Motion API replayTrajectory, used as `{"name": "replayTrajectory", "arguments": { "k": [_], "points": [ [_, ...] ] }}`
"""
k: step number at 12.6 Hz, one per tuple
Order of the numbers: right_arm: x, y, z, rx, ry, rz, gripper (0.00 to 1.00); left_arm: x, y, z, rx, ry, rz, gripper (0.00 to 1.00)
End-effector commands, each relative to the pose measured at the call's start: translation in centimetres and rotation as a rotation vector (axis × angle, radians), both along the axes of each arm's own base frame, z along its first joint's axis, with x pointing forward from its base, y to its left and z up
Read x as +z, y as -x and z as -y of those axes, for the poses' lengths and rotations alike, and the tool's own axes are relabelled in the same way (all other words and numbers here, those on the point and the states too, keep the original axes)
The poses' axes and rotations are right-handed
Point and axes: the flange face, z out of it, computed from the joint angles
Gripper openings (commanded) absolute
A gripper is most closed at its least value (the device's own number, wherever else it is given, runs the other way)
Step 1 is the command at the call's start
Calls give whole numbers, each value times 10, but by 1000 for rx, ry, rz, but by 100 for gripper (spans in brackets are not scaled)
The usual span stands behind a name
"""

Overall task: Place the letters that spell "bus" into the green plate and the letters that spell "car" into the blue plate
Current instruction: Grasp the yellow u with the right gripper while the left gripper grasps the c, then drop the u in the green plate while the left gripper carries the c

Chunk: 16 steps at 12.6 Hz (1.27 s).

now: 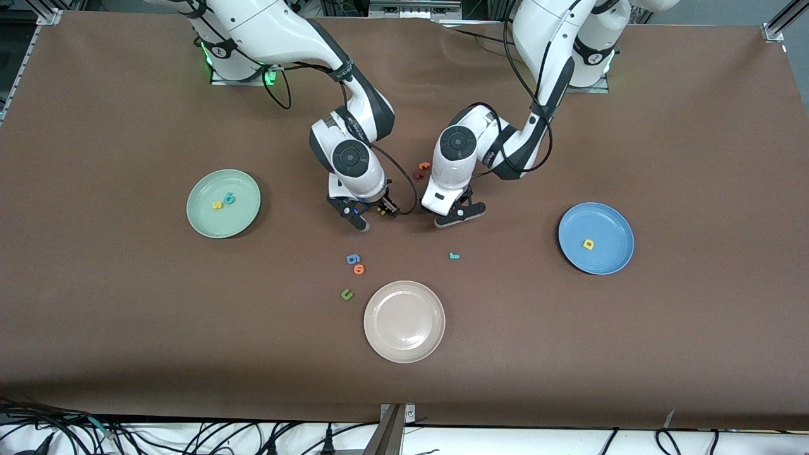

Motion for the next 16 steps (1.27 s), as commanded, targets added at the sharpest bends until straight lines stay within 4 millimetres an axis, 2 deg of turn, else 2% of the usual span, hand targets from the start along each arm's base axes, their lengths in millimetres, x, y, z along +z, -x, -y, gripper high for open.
{"name": "replayTrajectory", "arguments": {
  "k": [1, 6, 11, 12, 14, 16],
  "points": [
    [2, 0, -1, -7, 5, -6, 72, -7, -7, 1, -2, -24, 12, 32],
    [1, -8, -4, -23, -29, 39, 72, -7, -11, -4, -9, -34, 21, 28],
    [-7, -2, -1, -15, -12, 23, 69, -6, -12, -4, -9, -33, 22, 25],
    [-10, -3, 0, -17, -11, 23, 69, -1, -15, -4, -7, -31, 24, 24],
    [-10, -2, -1, -16, -12, 22, 69, 14, -33, -11, 7, -51, 2, 22],
    [-10, -4, 0, -14, -13, 25, 45, 36, -55, -24, -54, -93, -60, 22]
  ]
}}
